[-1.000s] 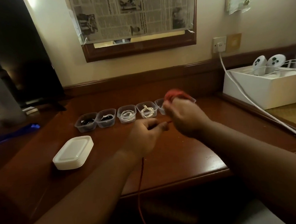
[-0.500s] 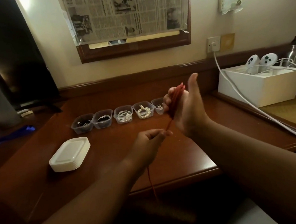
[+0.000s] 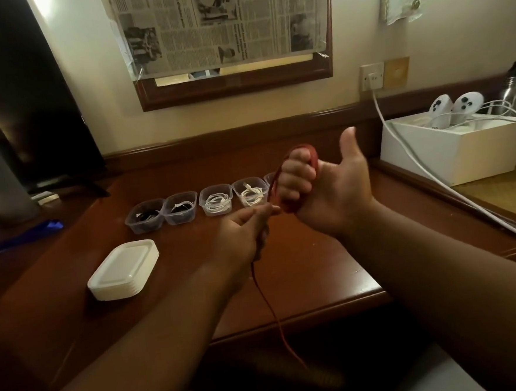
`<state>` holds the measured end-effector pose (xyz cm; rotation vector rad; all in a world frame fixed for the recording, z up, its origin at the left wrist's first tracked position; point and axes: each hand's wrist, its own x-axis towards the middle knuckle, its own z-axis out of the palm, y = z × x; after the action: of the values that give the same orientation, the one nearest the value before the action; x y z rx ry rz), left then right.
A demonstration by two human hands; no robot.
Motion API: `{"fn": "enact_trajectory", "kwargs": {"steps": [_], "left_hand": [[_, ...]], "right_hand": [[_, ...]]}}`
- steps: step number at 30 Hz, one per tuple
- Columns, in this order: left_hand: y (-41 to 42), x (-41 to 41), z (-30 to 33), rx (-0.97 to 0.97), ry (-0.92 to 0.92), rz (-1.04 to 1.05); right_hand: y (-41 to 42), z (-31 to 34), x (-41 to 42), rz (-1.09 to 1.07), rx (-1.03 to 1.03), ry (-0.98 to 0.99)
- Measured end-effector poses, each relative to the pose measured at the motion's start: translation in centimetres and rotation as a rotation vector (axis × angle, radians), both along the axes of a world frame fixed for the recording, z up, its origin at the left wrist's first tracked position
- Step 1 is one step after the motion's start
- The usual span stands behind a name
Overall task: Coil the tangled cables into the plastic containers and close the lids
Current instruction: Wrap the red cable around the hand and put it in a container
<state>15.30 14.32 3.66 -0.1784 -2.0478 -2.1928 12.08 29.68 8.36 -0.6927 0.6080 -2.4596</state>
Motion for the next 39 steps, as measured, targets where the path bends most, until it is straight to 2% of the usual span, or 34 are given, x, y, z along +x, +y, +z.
{"fn": "enact_trajectory", "kwargs": {"steps": [2, 4, 6, 8, 9, 11, 13, 15, 17, 18, 20, 23, 25, 27, 29, 30, 32, 33, 34, 35, 36, 37, 39], "left_hand": [[0.3, 0.6, -0.6, -0.127, 0.018, -0.016], [0.4, 0.9, -0.8, -0.253, 0.034, -0.029], [0.3, 0.8, -0.6, -0.430, 0.093, -0.036], [-0.2, 0.7, 0.3, -0.587, 0.163, 0.003], [-0.6, 0.7, 0.9, -0.639, 0.201, 0.021], [-1.7, 0.3, 1.8, -0.724, 0.292, 0.045], [-2.6, -0.1, 2.3, -0.750, 0.336, 0.051], [-3.0, -0.3, 2.1, -0.688, 0.323, 0.041], [-3.0, -0.3, 1.6, -0.544, 0.318, 0.038], [-2.8, -0.3, 1.3, -0.435, 0.294, 0.040], [-2.2, -0.4, 0.9, -0.154, 0.207, 0.056], [-0.8, -0.9, 0.3, 0.168, 0.094, 0.139], [0.3, -0.7, -0.5, 0.158, 0.047, 0.142], [0.9, 0.0, -1.4, 0.014, 0.011, 0.078], [1.0, 0.8, -1.6, -0.217, -0.006, 0.023], [0.9, 1.0, -1.4, -0.323, 0.016, 0.001], [0.3, 1.0, -0.6, -0.464, 0.109, -0.010], [-0.2, 1.0, 0.0, -0.510, 0.157, 0.002], [-0.7, 0.9, 0.6, -0.557, 0.200, 0.024], [-1.4, 0.6, 1.0, -0.613, 0.241, 0.060], [-1.9, 0.3, 1.5, -0.646, 0.270, 0.095], [-2.5, -0.1, 1.8, -0.637, 0.282, 0.125], [-3.3, -0.7, 1.8, -0.479, 0.220, 0.134]], "right_hand": [[0.0, 0.7, -0.3, -0.119, -0.128, -0.063], [0.0, 0.7, -0.8, -0.290, -0.067, -0.028], [-0.3, -0.2, -1.4, -0.570, 0.260, 0.161], [-0.7, -1.6, -1.5, -0.851, 0.729, 0.474], [-0.9, -2.4, -1.5, -0.902, 0.926, 0.623], [-1.1, -3.7, -1.0, -0.833, 1.168, 0.819], [-1.5, -4.0, -0.2, -0.631, 1.238, 0.821], [-1.6, -3.6, 0.5, -0.374, 1.166, 0.585], [-1.5, -3.0, 0.8, -0.078, 0.970, 0.249], [-1.4, -2.7, 1.0, 0.049, 0.856, 0.112], [-1.3, -2.2, 1.2, 0.201, 0.620, -0.025], [-1.7, -1.4, 1.7, 0.218, 0.272, -0.127], [-2.0, -0.7, 1.9, 0.092, 0.057, -0.181], [-2.1, -0.4, 1.4, -0.154, -0.012, -0.143], [-1.9, -0.3, 0.8, -0.492, 0.190, 0.067], [-1.7, -0.4, 0.4, -0.687, 0.405, 0.248], [-1.1, -1.1, 0.3, -1.003, 0.992, 0.727], [-0.9, -1.9, 0.1, -1.028, 1.256, 0.958], [-0.7, -2.6, 0.1, -0.992, 1.448, 1.104], [-0.7, -3.3, 0.1, -0.938, 1.532, 1.136], [-0.8, -3.8, 0.3, -0.876, 1.549, 1.082], [-1.0, -4.1, 0.5, -0.799, 1.525, 0.964], [-1.4, -3.9, 0.9, -0.587, 1.352, 0.646]]}}
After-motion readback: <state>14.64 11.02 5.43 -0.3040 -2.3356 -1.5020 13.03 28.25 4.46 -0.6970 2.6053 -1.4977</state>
